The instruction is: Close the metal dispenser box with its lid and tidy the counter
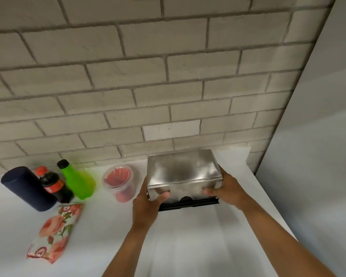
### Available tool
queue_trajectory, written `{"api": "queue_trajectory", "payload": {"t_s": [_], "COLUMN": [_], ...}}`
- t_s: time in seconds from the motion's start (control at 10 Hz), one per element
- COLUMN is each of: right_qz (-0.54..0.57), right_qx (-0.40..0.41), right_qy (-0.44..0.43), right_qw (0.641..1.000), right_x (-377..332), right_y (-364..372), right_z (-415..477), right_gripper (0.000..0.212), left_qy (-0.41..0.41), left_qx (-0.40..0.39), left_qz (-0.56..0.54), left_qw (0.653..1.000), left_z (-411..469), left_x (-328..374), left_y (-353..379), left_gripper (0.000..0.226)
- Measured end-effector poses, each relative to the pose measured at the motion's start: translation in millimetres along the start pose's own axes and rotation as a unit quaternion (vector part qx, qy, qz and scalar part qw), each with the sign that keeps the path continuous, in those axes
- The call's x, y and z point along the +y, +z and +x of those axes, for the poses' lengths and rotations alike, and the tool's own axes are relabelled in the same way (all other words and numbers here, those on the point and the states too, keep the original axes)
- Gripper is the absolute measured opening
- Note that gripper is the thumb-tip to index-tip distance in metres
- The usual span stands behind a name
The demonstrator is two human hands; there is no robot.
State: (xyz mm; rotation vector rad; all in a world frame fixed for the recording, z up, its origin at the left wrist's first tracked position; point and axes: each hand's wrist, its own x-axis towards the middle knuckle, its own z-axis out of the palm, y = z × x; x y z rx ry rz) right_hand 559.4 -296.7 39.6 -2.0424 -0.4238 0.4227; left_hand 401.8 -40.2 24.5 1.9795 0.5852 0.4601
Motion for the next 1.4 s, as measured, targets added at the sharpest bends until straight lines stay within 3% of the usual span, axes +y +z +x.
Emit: {"api": "queue_trajectory", "payload": {"t_s": [0.8, 1.1, 1.3, 1.4], "right_qz": [-0.004, 0.009, -0.011, -0.038], "right_qx": [-0.006, 0.028, 0.017, 0.021], "right_qy": [0.021, 0.052, 0.118, 0.126], "right_qw": [1.000, 0.998, 0.993, 0.991], "right_x": [0.1, 1.4, -4.9, -13.7], "right_y": [-2.7, 6.3, 13.9, 22.1], "right_z": [17.1, -1.6, -52.8, -80.2], "right_gripper": [0.083, 0.063, 0.094, 0.099], "left_qy": [-0.010, -0.017, -0.070, -0.084], "left_qx": [0.003, 0.020, 0.013, 0.003], "left_qz": [0.002, -0.010, 0.006, 0.026], "left_qw": [1.000, 1.000, 0.997, 0.996], "left_z": [12.1, 1.7, -35.2, -53.3], "left_x": [-0.1, -0.5, 5.0, 5.4], "left_y": [3.2, 2.4, -5.4, -7.2], "left_gripper": [0.082, 0.072, 0.094, 0.098]}}
